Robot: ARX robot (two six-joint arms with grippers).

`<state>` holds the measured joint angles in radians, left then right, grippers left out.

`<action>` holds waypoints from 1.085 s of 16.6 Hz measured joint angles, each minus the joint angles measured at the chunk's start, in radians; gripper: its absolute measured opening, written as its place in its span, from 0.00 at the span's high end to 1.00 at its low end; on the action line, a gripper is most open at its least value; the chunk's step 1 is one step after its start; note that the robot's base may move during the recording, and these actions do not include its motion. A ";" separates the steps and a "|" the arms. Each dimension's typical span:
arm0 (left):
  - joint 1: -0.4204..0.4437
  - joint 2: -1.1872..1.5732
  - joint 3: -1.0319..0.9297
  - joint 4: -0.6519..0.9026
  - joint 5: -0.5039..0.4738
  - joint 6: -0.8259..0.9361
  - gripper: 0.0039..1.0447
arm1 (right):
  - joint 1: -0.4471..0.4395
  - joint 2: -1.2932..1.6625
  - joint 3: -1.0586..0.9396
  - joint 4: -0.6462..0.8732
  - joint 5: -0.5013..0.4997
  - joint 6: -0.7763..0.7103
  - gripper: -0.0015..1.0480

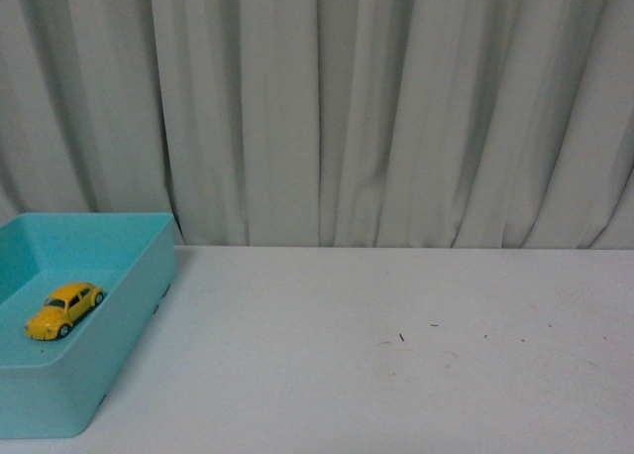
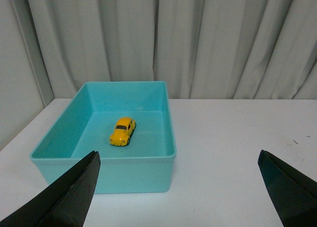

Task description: Wind up and store yellow beetle toy

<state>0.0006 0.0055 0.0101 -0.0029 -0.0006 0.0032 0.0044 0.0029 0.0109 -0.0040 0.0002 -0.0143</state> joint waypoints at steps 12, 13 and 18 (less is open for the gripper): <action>0.000 0.000 0.000 0.000 0.000 0.000 0.06 | 0.000 0.000 0.000 0.000 0.000 0.000 0.06; 0.000 0.000 0.000 0.000 0.000 0.000 0.06 | 0.000 0.000 0.000 0.000 0.000 0.000 0.06; 0.000 0.000 0.000 0.000 0.000 0.000 0.06 | 0.000 0.000 0.000 0.000 0.000 0.000 0.06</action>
<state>0.0006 0.0055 0.0101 -0.0029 -0.0006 0.0032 0.0044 0.0029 0.0109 -0.0044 0.0002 -0.0143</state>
